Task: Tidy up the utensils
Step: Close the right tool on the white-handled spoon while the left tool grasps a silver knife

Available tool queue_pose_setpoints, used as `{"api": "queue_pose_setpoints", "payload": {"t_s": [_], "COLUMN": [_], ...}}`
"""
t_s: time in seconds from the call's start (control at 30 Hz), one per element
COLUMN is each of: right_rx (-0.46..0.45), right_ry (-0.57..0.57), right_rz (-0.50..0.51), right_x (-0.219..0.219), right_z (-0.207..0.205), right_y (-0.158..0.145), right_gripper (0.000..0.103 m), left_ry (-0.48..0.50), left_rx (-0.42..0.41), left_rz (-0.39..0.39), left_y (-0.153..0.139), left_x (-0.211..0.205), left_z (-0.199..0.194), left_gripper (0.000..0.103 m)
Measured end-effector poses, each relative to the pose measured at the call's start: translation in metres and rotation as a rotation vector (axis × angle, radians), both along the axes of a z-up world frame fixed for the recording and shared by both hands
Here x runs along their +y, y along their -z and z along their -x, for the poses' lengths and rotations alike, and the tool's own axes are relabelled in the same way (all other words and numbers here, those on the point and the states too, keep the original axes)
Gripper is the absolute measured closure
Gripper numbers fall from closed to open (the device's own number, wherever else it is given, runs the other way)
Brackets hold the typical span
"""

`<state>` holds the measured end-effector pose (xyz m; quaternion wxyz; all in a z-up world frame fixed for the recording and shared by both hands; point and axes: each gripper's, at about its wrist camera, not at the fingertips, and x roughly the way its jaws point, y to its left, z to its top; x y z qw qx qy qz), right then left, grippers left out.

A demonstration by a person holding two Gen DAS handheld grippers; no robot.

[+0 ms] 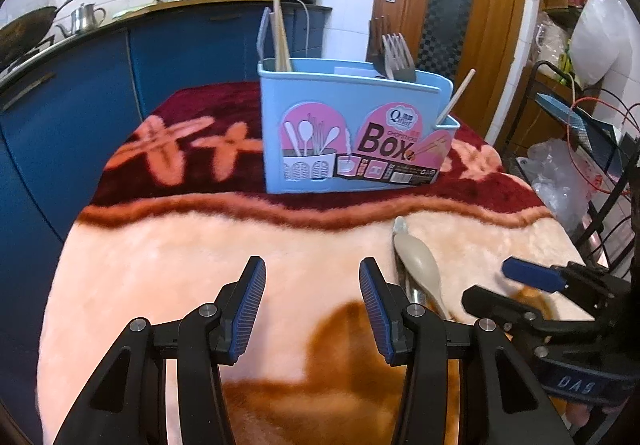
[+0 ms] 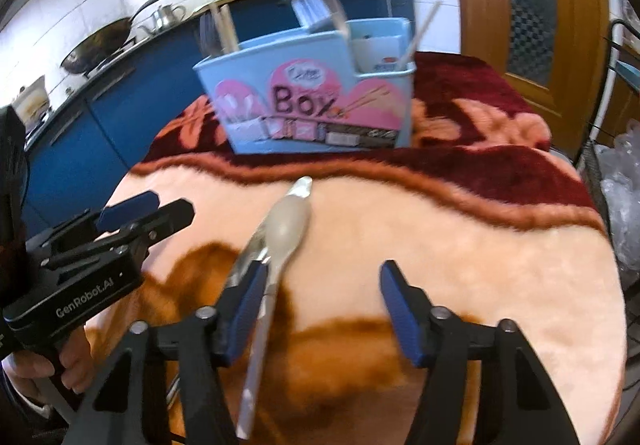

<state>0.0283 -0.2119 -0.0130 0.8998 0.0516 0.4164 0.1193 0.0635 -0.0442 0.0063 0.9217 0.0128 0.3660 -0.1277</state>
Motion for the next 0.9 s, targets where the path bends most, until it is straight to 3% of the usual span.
{"api": "queue_pose_setpoints", "payload": {"t_s": [0.27,0.4,0.7,0.9], "right_rx": [0.021,0.025,0.012,0.045], "right_ry": [-0.044,-0.007,0.097,0.121], "right_rz": [0.025,-0.009,-0.009,-0.007], "right_x": [0.023,0.013,-0.018,-0.039], "right_z": [-0.004,-0.006,0.000,0.002], "right_y": [0.011,0.013,0.008,0.012], "right_gripper": [0.074,0.093,0.095,0.095], "left_ry": [-0.018,-0.021,0.002,0.054], "left_rx": [0.007,0.012,0.019,0.075], "left_rz": [0.016,0.021,0.017,0.042], "left_y": [0.002,0.004,0.004,0.009], "left_x": [0.010,0.012,0.005,-0.006], "left_z": [0.004,0.005,0.009,0.007], "left_gripper": [0.053,0.053,0.053,0.052]}}
